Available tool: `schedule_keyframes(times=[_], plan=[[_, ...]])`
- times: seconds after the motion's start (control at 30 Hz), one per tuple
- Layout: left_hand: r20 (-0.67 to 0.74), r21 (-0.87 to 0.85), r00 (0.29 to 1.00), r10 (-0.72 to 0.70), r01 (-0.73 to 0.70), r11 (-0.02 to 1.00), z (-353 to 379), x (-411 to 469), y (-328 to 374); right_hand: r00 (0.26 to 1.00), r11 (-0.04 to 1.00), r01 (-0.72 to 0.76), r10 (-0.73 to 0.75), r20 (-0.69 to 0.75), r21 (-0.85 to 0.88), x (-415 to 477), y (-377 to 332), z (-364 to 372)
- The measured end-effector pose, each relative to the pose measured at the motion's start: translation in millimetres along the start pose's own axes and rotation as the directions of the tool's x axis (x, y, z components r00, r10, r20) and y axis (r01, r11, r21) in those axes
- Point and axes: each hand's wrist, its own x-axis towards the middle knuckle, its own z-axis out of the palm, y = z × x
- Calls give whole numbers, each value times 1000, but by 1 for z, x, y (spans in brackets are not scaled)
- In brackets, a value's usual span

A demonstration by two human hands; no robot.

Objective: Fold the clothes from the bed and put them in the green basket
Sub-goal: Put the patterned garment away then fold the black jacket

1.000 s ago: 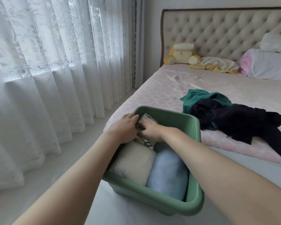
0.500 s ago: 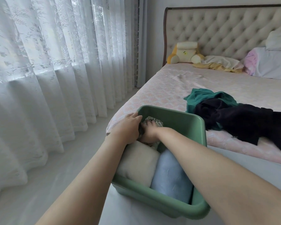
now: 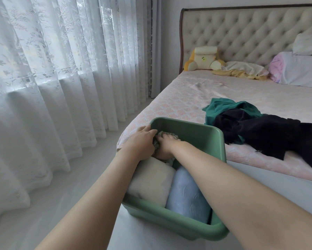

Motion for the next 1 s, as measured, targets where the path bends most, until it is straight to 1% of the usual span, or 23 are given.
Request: schedule_keyframes(times=[0.07, 0.13, 0.17, 0.23, 0.33, 0.4, 0.5, 0.57, 0.63, 0.7, 0.77, 0.87, 0.93, 1.0], plan=[[10, 15, 1000, -8, 8, 1000, -1, -1, 2, 999, 989, 46, -45, -11, 138, -12, 5, -11], [-19, 28, 999, -27, 27, 999, -6, -2, 10, 995, 964, 89, -75, -65, 251, -30, 14, -24], [-49, 29, 998, -38, 39, 999, -9, -2, 16, 991, 959, 102, -75, -113, 263, -41, 20, -31], [-114, 18, 993, -28, 30, 999, -19, 0, 36, 965, 970, 112, -55, -255, 214, -65, 37, -47], [-182, -51, 982, 49, -59, 997, -32, 9, 84, 884, 972, 110, -1, -468, 206, -99, 75, -65], [-207, -102, 975, 82, -105, 989, -35, 18, 122, 847, 973, 73, 54, -528, 217, -121, 106, -74], [-204, -171, 969, 138, -174, 970, -28, 36, 178, 847, 977, -29, 135, -515, 209, -148, 161, -78], [-177, -217, 970, 165, -202, 955, -18, 50, 212, 875, 969, -111, 200, -442, 220, -160, 202, -75], [-144, -217, 971, 192, -220, 951, -6, 66, 243, 913, 962, -180, 241, -330, 204, -167, 242, -67], [-83, -214, 975, 208, -221, 951, 11, 81, 269, 923, 960, -224, 265, -280, 169, -169, 277, -59], [-9, -204, 976, 217, -214, 955, 29, 100, 288, 900, 957, -250, 285, -330, 145, -167, 304, -55], [93, -138, 968, 233, -219, 966, 51, 128, 306, 860, 951, -266, 309, -406, 160, -154, 335, -57], [126, -112, 966, 227, -214, 971, 62, 142, 312, 856, 951, -279, 311, -413, 137, -141, 352, -57], [138, -102, 963, 230, -217, 971, 74, 153, 313, 871, 947, -301, 322, -371, 115, -127, 363, -56]])
